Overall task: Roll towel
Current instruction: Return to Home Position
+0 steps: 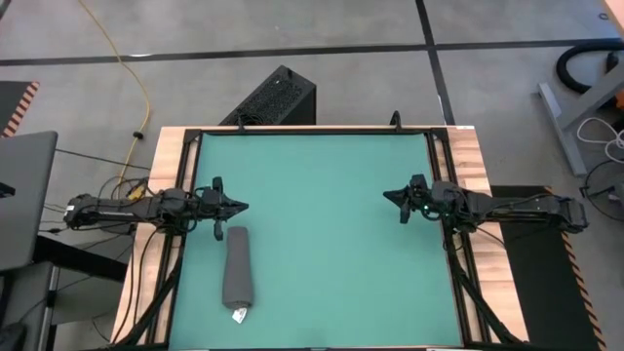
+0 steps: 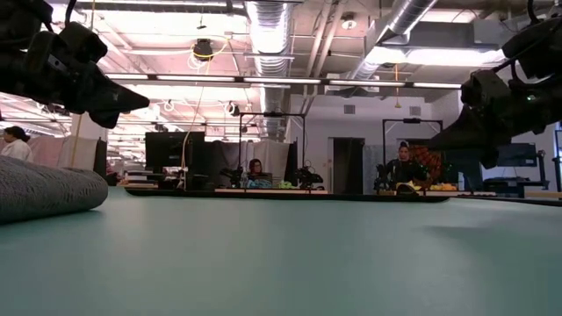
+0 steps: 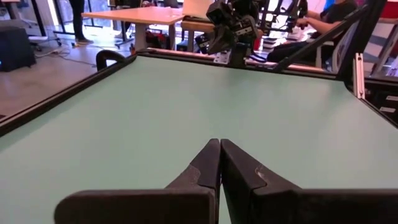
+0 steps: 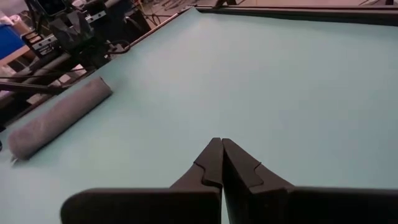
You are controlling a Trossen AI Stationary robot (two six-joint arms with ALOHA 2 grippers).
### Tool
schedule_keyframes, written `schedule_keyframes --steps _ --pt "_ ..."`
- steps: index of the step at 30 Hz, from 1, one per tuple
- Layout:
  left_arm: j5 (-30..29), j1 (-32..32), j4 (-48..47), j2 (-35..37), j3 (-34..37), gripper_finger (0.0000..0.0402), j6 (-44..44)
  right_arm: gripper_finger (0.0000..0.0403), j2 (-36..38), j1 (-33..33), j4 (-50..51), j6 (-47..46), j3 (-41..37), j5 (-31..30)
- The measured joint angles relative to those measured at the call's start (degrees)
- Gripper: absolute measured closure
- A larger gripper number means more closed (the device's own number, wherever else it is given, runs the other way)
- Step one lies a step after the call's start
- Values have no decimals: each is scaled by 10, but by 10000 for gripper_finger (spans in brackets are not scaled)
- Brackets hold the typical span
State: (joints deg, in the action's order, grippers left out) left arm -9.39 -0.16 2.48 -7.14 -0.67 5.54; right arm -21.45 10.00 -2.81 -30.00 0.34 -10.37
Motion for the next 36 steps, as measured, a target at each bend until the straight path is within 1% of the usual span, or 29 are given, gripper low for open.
schedule_keyframes --steps 36 --pt "0 0 0 0 0 401 1 381 0 0 2 0 -1 0"
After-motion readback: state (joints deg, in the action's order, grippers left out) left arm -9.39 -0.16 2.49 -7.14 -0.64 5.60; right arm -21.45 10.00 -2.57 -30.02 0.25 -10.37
